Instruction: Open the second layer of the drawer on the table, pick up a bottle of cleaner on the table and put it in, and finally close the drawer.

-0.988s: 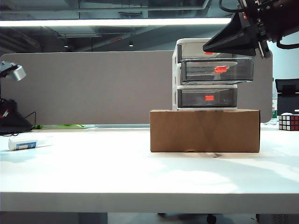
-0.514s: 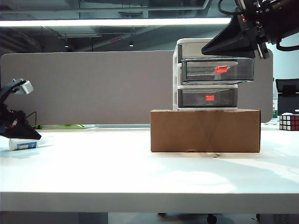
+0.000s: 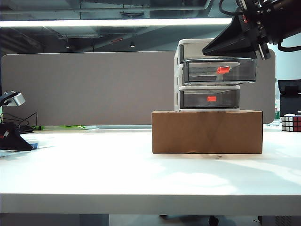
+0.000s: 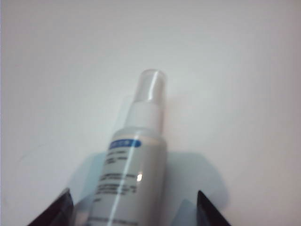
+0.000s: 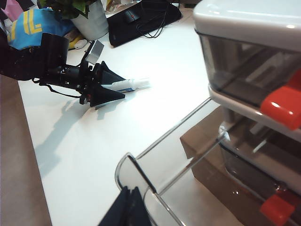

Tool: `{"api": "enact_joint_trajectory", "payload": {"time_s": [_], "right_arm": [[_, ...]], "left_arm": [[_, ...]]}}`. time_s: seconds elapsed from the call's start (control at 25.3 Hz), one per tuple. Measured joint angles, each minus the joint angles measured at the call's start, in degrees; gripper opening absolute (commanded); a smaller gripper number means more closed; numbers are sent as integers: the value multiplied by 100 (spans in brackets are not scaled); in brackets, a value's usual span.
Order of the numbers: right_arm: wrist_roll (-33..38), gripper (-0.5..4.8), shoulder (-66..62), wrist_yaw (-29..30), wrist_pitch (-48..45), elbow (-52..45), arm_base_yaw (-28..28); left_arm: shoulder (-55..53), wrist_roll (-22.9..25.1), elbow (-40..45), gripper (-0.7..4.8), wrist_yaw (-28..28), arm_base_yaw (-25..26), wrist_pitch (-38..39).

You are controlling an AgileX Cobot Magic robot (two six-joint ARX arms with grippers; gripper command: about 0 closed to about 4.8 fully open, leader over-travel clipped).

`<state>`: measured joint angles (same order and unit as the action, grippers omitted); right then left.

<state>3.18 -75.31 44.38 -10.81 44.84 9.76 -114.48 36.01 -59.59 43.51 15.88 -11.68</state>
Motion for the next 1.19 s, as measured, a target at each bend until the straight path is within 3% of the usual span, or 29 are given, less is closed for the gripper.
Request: {"api": "enact_joint_trajectory", "payload": {"time_s": [0.4, 0.47, 0.71, 1.19], "right_arm": [[0, -5, 0, 0, 2, 0, 0], [0, -5, 0, 0, 4, 0, 0], [0, -5, 0, 0, 46, 0, 0], [0, -5, 234, 4, 33, 0, 0]], "left_arm": [[-223, 20, -44, 252, 219, -11, -267], [-223, 20, -44, 165, 219, -9, -278], [-258, 0, -48, 17, 286, -11, -358], [529, -330, -9, 18, 721, -22, -232]]}}
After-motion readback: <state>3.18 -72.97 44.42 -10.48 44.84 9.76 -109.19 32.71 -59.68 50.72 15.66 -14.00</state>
